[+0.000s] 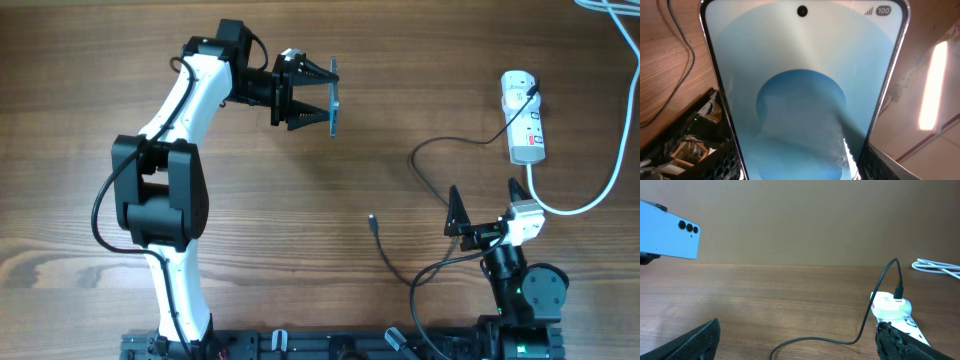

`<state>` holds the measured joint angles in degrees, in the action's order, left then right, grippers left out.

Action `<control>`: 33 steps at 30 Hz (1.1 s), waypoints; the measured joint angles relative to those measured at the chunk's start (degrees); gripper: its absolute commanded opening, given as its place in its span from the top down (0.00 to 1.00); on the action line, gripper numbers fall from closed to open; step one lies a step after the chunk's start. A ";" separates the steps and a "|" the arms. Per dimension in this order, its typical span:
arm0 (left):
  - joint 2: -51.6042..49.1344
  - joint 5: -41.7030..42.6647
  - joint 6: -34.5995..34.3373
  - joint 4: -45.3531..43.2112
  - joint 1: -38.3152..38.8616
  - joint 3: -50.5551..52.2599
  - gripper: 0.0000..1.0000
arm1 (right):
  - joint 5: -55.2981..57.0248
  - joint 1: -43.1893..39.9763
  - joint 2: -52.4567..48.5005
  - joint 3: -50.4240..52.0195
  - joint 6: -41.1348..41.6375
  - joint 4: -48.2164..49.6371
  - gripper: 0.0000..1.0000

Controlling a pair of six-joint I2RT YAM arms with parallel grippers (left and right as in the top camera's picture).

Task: Plug charger to phone and switch on socket
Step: 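Lift the phone with the left gripper and hold it upright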

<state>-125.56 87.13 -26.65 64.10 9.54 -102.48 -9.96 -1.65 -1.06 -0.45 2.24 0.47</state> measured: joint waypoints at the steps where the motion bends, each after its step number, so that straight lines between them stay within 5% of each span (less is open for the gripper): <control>1: 0.00 0.00 -0.85 0.00 -0.11 0.00 0.35 | 0.00 0.00 0.00 0.00 0.02 0.00 0.00; 13: 0.00 0.00 -3.32 0.00 -6.86 0.00 0.34 | 0.00 0.00 0.00 0.00 0.02 0.00 0.00; 33: 0.00 0.00 -3.72 1.29 -7.02 0.00 0.35 | 0.00 0.00 0.00 0.00 0.02 0.00 0.00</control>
<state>-125.56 87.13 -30.37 65.39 2.52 -102.48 -9.96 -1.65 -1.06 -0.45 2.26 0.47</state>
